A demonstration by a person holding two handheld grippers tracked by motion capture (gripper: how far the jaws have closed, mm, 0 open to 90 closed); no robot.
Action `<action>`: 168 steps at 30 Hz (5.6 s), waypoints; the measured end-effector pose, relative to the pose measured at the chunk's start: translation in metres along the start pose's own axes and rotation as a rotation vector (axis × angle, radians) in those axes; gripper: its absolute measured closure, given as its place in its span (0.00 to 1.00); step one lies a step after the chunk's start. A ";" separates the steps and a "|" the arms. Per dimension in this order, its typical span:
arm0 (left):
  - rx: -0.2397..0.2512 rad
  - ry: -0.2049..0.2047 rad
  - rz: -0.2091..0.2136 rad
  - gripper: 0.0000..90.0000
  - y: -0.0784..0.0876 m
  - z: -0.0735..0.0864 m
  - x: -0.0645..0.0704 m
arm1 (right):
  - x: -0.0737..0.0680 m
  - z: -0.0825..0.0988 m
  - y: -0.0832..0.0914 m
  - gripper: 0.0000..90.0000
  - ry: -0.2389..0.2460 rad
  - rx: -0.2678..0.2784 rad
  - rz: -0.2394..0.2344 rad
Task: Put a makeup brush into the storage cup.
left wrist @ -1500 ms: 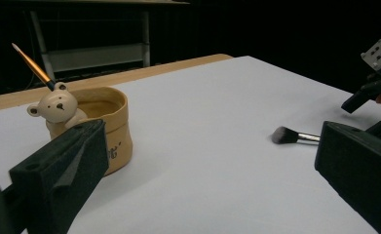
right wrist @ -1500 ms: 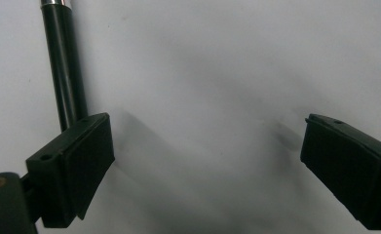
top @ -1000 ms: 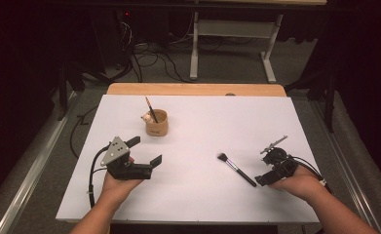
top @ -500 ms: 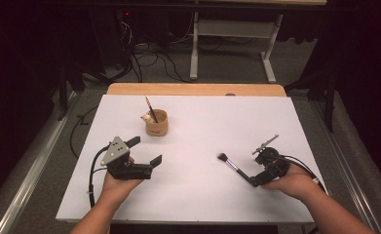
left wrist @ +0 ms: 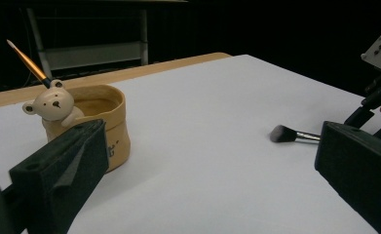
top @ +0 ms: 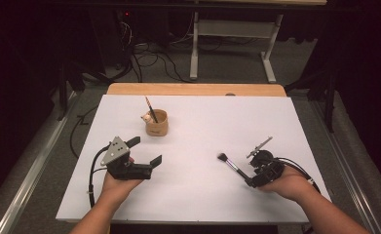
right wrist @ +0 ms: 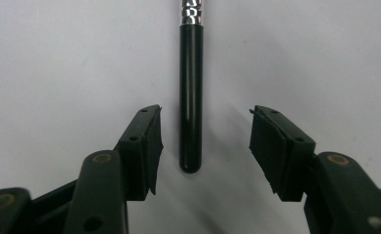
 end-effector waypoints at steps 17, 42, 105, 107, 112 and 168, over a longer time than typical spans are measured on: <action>0.004 -0.002 -0.001 0.00 0.001 0.000 0.000 | -0.007 0.000 -0.003 0.82 0.045 -0.050 0.005; 0.015 -0.005 -0.005 0.00 0.002 -0.002 0.000 | -0.008 -0.002 -0.010 0.87 0.030 -0.073 0.018; -0.035 0.017 -0.013 0.00 -0.005 0.013 -0.008 | 0.010 -0.018 -0.007 0.91 -0.098 0.426 0.027; -0.033 0.015 -0.014 0.00 -0.005 0.013 -0.008 | 0.009 -0.019 -0.007 0.91 -0.096 0.450 0.021; -0.038 0.011 -0.014 0.00 -0.006 0.014 -0.008 | 0.008 -0.021 -0.007 0.91 -0.105 0.529 0.008; -0.075 0.027 -0.028 0.00 -0.022 0.017 0.000 | 0.003 -0.016 -0.004 0.91 -0.137 0.901 -0.064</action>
Point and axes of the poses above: each handheld gripper's, and its own axes: y roughly backward along the jaws, z roughly out of its underside, x roughly to its right, the point moved 5 cm from there along -y, roughly forward along the jaws, and after that the axes turned 10 degrees about -y, right-handed, at the moved point
